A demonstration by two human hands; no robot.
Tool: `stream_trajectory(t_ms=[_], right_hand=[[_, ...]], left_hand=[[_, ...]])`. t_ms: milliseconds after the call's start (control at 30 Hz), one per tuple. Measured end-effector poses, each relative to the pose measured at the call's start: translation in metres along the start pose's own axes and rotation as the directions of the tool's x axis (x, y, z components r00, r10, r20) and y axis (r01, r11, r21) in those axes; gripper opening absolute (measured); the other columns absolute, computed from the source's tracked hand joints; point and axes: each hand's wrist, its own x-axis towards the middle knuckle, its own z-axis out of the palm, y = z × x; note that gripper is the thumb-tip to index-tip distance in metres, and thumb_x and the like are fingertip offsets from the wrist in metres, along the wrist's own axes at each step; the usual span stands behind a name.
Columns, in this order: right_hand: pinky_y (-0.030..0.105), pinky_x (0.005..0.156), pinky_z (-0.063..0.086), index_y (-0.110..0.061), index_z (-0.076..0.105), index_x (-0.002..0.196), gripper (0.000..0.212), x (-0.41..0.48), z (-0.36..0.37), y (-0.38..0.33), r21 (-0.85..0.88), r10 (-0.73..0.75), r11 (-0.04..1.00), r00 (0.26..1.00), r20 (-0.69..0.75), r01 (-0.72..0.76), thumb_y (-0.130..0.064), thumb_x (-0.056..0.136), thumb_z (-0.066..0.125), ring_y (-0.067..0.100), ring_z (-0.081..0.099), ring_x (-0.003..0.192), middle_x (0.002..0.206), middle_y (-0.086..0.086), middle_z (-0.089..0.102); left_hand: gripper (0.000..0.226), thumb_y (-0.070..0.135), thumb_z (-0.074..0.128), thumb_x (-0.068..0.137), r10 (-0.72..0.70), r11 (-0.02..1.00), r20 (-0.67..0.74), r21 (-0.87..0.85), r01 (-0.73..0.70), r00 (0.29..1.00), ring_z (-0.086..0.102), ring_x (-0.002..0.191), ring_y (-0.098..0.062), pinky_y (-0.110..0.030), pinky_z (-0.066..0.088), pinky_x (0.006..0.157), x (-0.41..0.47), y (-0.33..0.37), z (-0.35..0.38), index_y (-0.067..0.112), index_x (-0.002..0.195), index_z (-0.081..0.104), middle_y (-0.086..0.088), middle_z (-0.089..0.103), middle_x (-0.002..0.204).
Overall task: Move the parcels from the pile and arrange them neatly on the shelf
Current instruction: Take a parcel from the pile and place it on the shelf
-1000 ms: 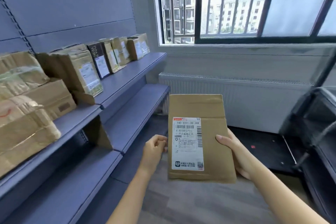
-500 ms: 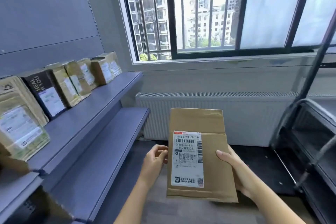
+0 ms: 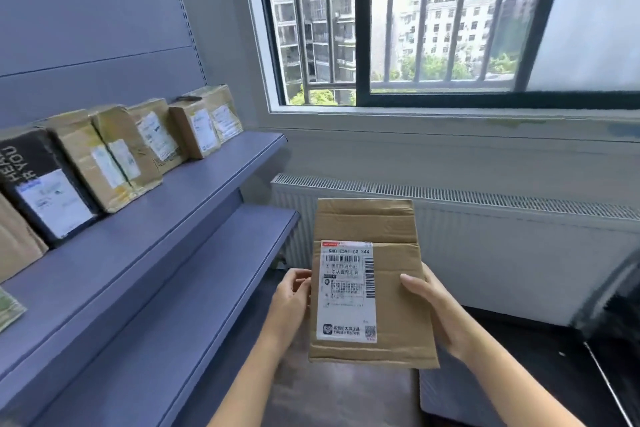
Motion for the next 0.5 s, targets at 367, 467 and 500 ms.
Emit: stream_trajectory(t_ms=[367, 467, 500], right_hand=[[0.047, 0.096, 0.05, -0.028, 0.053, 0.127, 0.078, 0.147, -0.038, -0.028, -0.049, 0.114, 0.993, 0.941, 0.317, -0.104, -0.05, 0.057, 0.079, 0.027, 0.063, 0.112, 0.122, 0.006, 0.067], [0.038, 0.084, 0.056, -0.025, 0.056, 0.123, 0.081, 0.173, -0.014, -0.021, -0.047, 0.14, 0.99, 0.891, 0.432, -0.133, -0.052, 0.052, 0.084, 0.026, 0.066, 0.108, 0.121, 0.008, 0.067], [0.036, 0.08, 0.057, -0.023, 0.056, 0.123, 0.081, 0.181, -0.004, -0.018, -0.04, 0.142, 0.989, 0.873, 0.466, -0.14, -0.051, 0.052, 0.085, 0.026, 0.067, 0.106, 0.121, 0.01, 0.067]], left_hand=[[0.019, 0.02, 0.042, 0.101, -0.164, 0.984, -0.321, -0.118, 0.133, 0.933, 0.06, 0.093, 0.0, -0.011, 0.042, 0.066, 0.063, 0.024, 0.027, 0.021, 0.104, 0.06, 0.009, 0.067, 0.101], [0.021, 0.015, 0.04, 0.101, -0.203, 0.978, -0.42, -0.134, 0.161, 0.884, 0.06, 0.091, 0.0, -0.008, 0.043, 0.065, 0.057, 0.02, 0.01, 0.024, 0.099, 0.059, 0.012, 0.066, 0.097], [0.022, 0.014, 0.04, 0.101, -0.213, 0.976, -0.458, -0.139, 0.167, 0.863, 0.06, 0.092, -0.001, -0.008, 0.044, 0.067, 0.055, 0.018, 0.002, 0.025, 0.097, 0.059, 0.012, 0.066, 0.096]])
